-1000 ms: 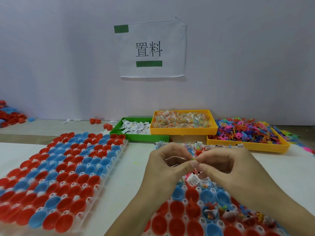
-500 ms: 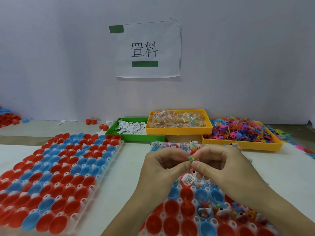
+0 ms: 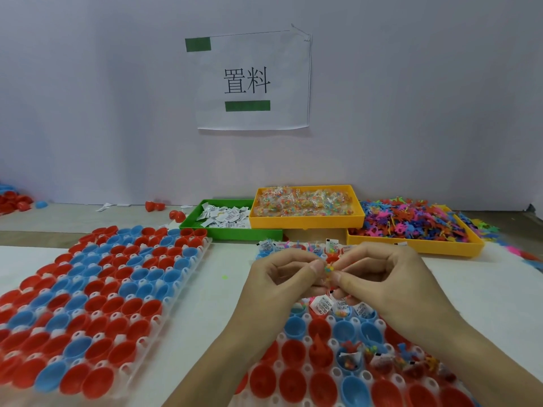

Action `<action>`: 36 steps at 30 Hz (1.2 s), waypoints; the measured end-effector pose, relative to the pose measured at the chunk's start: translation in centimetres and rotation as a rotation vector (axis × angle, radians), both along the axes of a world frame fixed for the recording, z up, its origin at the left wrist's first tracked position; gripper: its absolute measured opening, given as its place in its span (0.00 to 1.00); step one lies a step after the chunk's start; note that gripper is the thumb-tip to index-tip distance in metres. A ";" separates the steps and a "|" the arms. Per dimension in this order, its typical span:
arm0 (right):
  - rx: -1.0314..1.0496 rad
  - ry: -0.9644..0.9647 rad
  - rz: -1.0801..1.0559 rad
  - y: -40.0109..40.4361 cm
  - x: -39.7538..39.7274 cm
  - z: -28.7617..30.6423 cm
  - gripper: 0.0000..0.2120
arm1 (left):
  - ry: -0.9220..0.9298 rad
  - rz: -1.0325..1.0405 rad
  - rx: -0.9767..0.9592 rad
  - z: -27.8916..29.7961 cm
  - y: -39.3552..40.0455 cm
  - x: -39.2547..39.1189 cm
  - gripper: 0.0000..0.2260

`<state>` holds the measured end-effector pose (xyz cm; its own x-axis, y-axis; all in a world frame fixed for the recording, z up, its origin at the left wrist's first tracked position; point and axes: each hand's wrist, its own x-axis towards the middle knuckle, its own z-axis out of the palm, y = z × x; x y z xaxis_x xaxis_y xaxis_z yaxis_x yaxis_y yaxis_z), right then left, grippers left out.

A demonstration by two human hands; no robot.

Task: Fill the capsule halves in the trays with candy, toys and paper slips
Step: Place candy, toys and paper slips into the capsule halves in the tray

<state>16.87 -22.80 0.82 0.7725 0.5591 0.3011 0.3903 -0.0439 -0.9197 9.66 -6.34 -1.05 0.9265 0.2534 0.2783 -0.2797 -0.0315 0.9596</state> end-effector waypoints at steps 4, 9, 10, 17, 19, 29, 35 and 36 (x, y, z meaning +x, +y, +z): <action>-0.016 0.005 0.020 0.1 -0.1 -0.1 0.06 | 0.036 -0.033 -0.019 -0.1 0.2 0.0 0.06; -0.024 0.035 0.031 0.1 0.0 -0.2 0.07 | 0.034 -0.033 -0.002 -0.3 0.6 0.1 0.05; -0.025 0.043 0.039 0.0 0.1 -0.2 0.07 | 0.025 -0.033 -0.005 -0.3 0.6 0.1 0.04; -0.012 0.047 0.079 0.0 0.2 -0.2 0.04 | -0.013 0.015 0.041 -0.3 0.5 0.1 0.08; -0.007 0.040 0.075 0.0 0.2 -0.3 0.10 | -0.038 0.036 0.080 -0.2 0.3 0.1 0.09; -0.049 0.083 -0.014 0.3 0.4 -1.1 0.08 | -0.057 0.054 0.176 -0.1 0.5 -0.1 0.10; -0.081 0.017 -0.007 0.1 0.3 -0.7 0.10 | -0.016 -0.015 0.266 0.7 1.8 -0.4 0.07; -0.096 0.000 0.007 0.1 0.2 -0.6 0.10 | -0.018 0.022 0.258 0.7 2.1 -0.4 0.06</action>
<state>17.09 -22.74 0.24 0.7687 0.5905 0.2458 0.3906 -0.1290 -0.9115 9.24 -4.27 -0.31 0.9158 0.1913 0.3531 -0.2935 -0.2811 0.9137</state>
